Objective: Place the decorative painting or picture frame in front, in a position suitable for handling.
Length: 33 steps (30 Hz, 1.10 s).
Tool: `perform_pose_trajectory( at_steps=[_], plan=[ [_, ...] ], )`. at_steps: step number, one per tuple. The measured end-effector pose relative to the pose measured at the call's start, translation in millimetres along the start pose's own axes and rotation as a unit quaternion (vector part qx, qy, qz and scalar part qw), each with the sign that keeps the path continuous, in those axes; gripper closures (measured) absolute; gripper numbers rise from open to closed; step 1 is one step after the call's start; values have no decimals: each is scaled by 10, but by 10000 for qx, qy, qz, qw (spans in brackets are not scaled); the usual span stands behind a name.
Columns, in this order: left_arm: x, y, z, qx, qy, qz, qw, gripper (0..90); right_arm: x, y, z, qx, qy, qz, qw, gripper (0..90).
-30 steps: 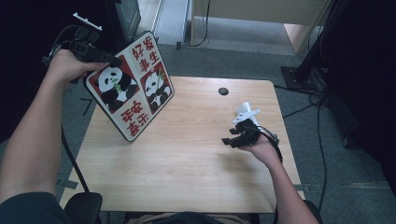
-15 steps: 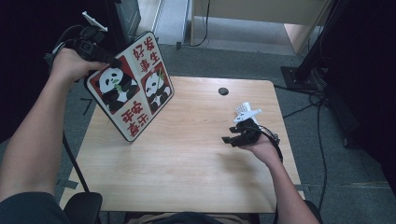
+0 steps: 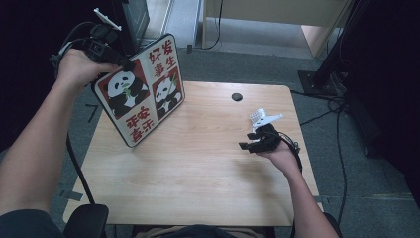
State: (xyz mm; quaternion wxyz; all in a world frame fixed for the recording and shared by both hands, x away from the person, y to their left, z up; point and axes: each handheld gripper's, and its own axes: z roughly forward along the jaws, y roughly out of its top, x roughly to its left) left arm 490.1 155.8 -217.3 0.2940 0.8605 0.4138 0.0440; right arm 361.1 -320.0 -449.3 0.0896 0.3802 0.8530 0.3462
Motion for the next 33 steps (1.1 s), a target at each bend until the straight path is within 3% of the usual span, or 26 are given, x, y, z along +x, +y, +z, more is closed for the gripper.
perform_pose_trajectory(
  at_steps=[2,3,7,11,20,23,33],
  plan=[
    [-75,18,-22,-18,-84,46,10000,794,-12,-1,-14,-52,-32,27,10000,435],
    [-185,40,-39,-9,-159,141,9998,793,-28,-6,-23,-67,-50,41,10000,435],
    [-321,71,-33,39,-262,320,9991,793,-47,-22,-26,-61,-88,99,9999,433],
    [-547,107,27,71,-488,569,9972,794,-83,-41,-39,-58,-162,166,9997,432],
    [-823,180,169,204,-775,754,9939,794,-154,-84,-53,6,-259,341,9991,432],
    [-957,217,258,354,-859,904,9916,793,-166,-90,-45,14,-286,379,9989,430],
    [-1143,206,446,362,-1221,937,9874,793,-194,-96,-45,16,-315,379,9988,429]
  ],
)
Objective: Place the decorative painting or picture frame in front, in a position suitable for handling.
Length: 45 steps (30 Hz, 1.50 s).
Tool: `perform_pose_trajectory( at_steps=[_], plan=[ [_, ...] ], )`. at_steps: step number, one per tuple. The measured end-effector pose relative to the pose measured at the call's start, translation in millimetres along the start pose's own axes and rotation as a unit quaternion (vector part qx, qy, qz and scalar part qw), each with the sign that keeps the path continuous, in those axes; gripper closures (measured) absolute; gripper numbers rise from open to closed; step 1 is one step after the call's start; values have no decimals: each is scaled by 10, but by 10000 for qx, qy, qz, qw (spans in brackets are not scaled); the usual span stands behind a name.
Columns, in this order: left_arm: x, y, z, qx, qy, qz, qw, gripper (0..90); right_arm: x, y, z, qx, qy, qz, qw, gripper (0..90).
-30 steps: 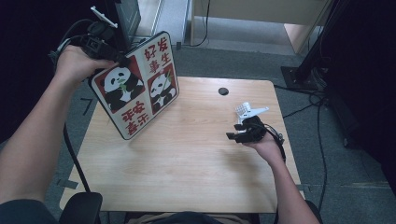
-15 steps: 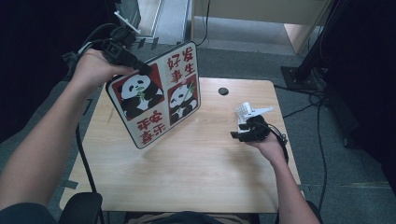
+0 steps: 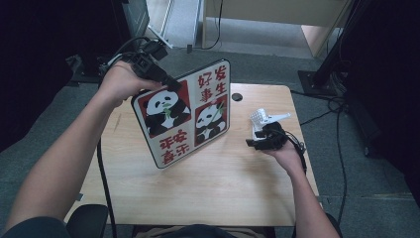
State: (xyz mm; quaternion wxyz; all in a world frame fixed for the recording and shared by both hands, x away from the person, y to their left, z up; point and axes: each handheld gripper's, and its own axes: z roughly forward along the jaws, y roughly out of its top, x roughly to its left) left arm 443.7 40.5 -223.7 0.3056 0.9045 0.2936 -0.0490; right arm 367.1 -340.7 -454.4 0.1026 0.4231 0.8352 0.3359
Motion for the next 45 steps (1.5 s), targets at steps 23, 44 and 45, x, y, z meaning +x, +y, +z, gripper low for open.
perform_pose_trajectory(
  at_steps=[23,44,45],
  plan=[
    [4,36,283,-118,-343,-23,9993,789,-141,-27,-71,-191,-131,302,9993,426],
    [104,-18,354,-82,-17,-56,9999,475,-265,73,-74,-299,-406,353,9981,442],
    [100,-20,362,-53,-1,-53,10000,462,-276,86,-73,-302,-408,362,9981,442]
  ],
)
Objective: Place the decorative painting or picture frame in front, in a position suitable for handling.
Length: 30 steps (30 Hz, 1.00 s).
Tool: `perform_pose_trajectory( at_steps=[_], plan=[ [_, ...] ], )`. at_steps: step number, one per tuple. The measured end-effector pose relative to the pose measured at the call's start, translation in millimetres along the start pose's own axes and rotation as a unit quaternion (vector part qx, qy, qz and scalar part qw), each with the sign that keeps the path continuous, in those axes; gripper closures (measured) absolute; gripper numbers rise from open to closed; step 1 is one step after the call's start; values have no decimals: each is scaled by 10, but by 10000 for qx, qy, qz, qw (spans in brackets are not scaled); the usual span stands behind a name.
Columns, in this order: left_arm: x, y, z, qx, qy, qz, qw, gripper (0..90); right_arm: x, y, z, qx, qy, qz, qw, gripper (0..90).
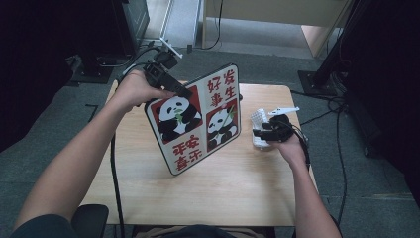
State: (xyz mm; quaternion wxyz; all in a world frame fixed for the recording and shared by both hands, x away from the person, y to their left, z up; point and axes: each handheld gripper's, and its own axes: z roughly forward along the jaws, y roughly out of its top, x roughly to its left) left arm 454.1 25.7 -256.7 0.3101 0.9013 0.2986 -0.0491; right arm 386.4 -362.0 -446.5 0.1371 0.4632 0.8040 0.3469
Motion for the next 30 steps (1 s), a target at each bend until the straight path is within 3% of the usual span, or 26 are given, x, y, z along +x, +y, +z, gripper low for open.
perform_pose_trajectory(
  at_steps=[14,20,25,28,30],
  plan=[
    [-51,-87,-155,-345,-56,75,9994,412,-114,85,45,-83,-73,52,9999,448],
    [-50,-193,-268,-534,-90,93,9985,393,-212,105,17,-131,-121,323,9993,452],
    [-58,-300,-360,-688,-49,65,9976,395,-289,117,-7,-253,-267,378,9986,468],
    [-66,-369,-407,-741,-15,90,9972,392,-341,111,21,-221,-490,440,9976,494],
    [-71,-422,-423,-803,-27,95,9967,393,-366,105,47,-211,-488,484,9974,503]
  ],
)
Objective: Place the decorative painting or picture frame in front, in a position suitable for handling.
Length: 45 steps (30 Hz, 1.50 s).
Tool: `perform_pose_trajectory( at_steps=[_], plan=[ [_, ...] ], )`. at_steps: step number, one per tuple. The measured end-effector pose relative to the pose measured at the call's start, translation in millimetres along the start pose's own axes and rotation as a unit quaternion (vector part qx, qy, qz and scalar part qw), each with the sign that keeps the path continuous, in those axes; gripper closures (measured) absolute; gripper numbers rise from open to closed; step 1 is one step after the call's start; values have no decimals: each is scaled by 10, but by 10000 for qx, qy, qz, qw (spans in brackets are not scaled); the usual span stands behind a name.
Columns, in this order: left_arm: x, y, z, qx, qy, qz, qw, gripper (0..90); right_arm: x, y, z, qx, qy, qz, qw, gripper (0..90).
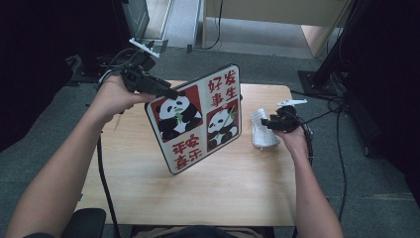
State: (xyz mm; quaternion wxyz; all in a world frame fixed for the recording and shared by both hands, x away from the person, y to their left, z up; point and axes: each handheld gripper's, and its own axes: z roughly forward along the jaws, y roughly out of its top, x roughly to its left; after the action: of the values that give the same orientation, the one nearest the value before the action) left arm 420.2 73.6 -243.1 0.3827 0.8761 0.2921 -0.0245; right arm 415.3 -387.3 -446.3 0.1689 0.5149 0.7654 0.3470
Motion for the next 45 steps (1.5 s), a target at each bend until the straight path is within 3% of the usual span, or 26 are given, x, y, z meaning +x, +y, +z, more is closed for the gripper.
perform_pose_trajectory(
  at_steps=[5,12,17,21,25,35,39,41,45],
  plan=[
    [-26,-104,-31,10,42,1,10000,392,-17,-1,122,63,39,123,9999,508],
    [-53,-246,-98,-78,19,23,10000,378,-68,-44,294,427,-13,236,9988,565],
    [-12,-365,-129,-144,6,-60,9999,377,-83,-78,399,588,69,333,9977,636],
    [10,-451,-124,-234,-18,-114,9997,376,-87,-99,440,704,107,404,9966,746],
    [19,-521,-124,-310,-90,-155,9994,375,-99,-97,437,727,179,500,9959,780],
    [14,-654,-142,-413,-45,-131,9991,376,-48,-38,307,575,164,273,9978,781],
    [-10,-713,-146,-395,92,-19,9992,375,-16,-1,227,475,296,246,9981,779],
    [-13,-741,-157,-457,24,-3,9990,377,9,18,210,521,382,248,9976,780],
    [-23,-790,-152,-487,-15,-11,9988,378,75,44,179,495,277,15,9984,784]
  ],
)
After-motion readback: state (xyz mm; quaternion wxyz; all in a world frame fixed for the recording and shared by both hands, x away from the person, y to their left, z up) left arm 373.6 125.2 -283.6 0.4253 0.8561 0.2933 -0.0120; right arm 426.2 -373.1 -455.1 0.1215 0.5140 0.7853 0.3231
